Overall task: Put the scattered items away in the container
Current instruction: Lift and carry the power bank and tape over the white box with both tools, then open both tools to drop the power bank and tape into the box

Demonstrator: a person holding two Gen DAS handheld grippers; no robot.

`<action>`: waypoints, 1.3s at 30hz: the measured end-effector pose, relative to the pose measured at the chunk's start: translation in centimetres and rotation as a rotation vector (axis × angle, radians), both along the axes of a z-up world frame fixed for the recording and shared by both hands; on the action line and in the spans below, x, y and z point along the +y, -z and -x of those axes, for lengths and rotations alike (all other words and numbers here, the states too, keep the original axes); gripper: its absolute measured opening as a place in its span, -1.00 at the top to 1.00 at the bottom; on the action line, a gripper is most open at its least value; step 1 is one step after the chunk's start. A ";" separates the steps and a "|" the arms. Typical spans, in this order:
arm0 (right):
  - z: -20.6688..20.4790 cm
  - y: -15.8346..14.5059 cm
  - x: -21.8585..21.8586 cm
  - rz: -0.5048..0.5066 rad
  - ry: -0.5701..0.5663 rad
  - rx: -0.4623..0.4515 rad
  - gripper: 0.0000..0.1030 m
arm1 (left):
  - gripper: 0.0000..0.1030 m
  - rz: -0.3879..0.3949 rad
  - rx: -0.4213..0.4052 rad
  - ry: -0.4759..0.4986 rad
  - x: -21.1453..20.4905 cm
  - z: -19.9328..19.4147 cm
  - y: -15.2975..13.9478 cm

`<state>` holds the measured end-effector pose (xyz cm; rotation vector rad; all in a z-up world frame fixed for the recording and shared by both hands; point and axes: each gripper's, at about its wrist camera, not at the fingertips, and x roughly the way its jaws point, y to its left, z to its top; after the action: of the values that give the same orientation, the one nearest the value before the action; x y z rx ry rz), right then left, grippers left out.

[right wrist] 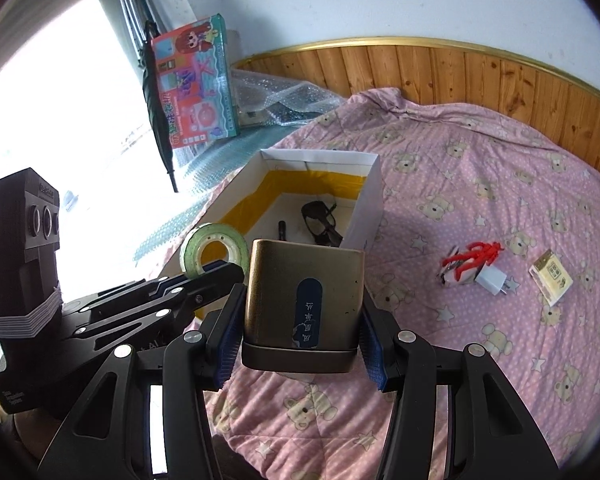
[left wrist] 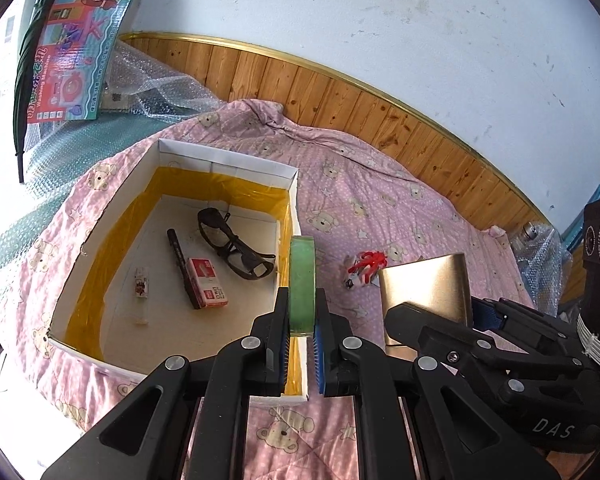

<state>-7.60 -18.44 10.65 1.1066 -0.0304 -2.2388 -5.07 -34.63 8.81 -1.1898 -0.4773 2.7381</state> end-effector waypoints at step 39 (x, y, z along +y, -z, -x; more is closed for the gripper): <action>3.3 3.6 -9.3 -0.023 -0.208 -0.075 -0.05 | 0.80 -0.059 -0.150 -0.154 -9.2 3.9 5.4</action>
<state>-10.92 -27.73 7.04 1.1505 0.0765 -2.0174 -9.02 -43.80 3.39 -1.4059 -0.6897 2.7486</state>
